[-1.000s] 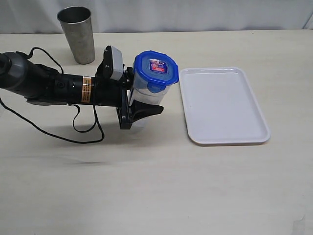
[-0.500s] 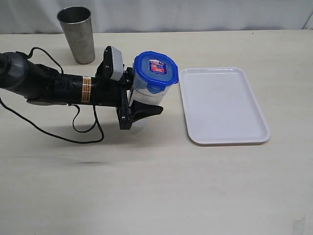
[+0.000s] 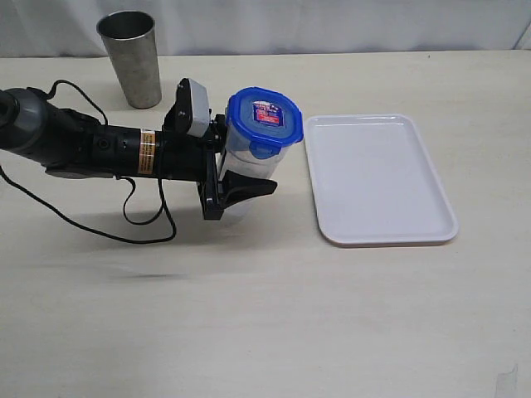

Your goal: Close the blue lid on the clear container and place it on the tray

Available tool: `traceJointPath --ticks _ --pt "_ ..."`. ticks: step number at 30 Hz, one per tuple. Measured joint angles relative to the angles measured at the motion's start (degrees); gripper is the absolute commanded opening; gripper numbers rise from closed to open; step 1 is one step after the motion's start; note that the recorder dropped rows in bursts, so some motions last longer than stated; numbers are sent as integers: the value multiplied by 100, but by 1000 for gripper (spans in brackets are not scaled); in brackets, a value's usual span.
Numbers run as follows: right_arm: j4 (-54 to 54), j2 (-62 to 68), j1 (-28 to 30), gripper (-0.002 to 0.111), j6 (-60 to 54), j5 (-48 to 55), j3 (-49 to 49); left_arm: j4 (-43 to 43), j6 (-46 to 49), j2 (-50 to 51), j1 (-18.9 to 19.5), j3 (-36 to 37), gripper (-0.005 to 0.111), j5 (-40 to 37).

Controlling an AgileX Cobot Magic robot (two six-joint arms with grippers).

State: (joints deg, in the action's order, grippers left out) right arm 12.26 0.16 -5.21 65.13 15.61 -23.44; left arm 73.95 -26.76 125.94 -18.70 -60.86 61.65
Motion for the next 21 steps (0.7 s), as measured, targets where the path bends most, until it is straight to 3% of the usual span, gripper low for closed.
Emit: traceJointPath --ticks 8,21 --pt "-1264 0 1073 4 0 9 468 0 0 0 0 0 0 0" --pt "-1181 10 1153 4 0 -13 1639 21 0 0 0 0 0 0"
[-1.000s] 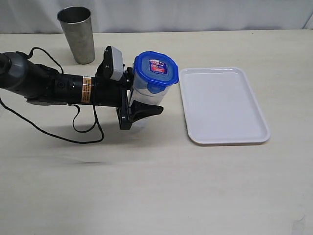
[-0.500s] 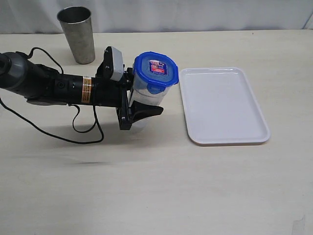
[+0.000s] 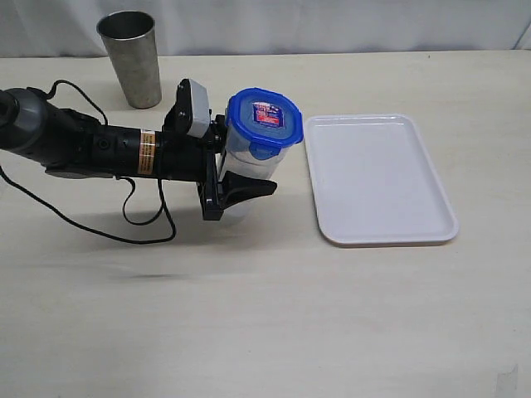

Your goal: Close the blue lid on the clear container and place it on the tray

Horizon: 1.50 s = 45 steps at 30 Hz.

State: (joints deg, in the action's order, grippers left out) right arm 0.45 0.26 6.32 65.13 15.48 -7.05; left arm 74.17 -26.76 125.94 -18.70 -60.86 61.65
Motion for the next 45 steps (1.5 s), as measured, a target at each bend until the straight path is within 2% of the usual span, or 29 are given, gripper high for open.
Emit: traceJointPath --ticks 10,15,42,45 --pt "0 0 0 4 0 26 682 0 0 0 0 0 0 0" --pt "0 0 0 4 0 310 691 0 0 0 0 0 0 0" --pt "0 0 0 4 0 516 691 46 -12 0 0 0 0 15" --pt "0 0 0 4 -314 516 691 46 -12 0 0 0 0 15"
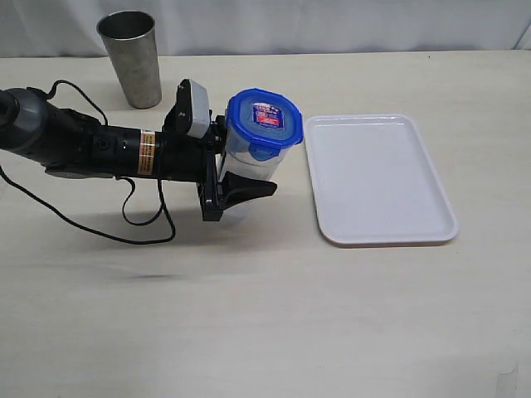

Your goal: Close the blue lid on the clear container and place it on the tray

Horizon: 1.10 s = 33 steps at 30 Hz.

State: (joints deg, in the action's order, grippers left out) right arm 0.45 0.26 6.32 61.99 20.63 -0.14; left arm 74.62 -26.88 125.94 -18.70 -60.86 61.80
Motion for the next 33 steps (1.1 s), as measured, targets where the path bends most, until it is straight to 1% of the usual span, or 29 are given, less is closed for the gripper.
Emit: traceJointPath --ticks 3,8,10,17,23,33 --pt "0 0 0 4 -881 12 0 0 0 0 0 0 0 0" --pt "0 0 0 4 -3227 21 0 0 0 0 0 0 0 0" --pt "0 0 0 4 -3746 21 0 0 0 0 0 0 0 0" --pt "0 0 0 4 -4415 21 0 -20 0 0 0 0 0 0" --pt "0 0 0 4 -5762 21 0 -20 0 0 0 0 0 0" --pt "0 0 0 4 -6199 -1 0 -20 0 0 0 0 0 0"
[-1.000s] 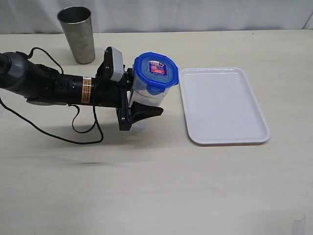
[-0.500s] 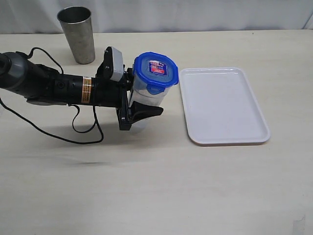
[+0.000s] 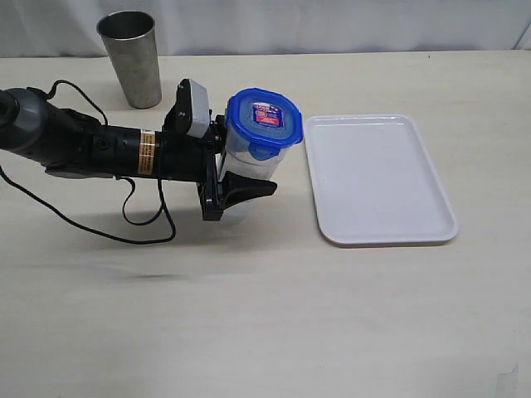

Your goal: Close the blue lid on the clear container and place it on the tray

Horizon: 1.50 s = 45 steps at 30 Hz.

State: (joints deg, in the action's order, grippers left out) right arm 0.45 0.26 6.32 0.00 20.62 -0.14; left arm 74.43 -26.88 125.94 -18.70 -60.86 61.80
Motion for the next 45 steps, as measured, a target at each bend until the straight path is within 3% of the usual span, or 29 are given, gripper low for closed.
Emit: traceJointPath --ticks 19,33,37,45 --pt "0 0 0 4 -261 0 0 -19 0 0 0 0 0 0" --pt "0 0 0 4 -261 0 0 -678 0 9 -13 0 0 -335" --pt "0 0 0 4 -261 -8 0 -1210 149 -64 -229 10 0 -1021" --pt "0 0 0 4 -261 -8 0 -2336 1132 -332 -1203 -429 0 -3196"
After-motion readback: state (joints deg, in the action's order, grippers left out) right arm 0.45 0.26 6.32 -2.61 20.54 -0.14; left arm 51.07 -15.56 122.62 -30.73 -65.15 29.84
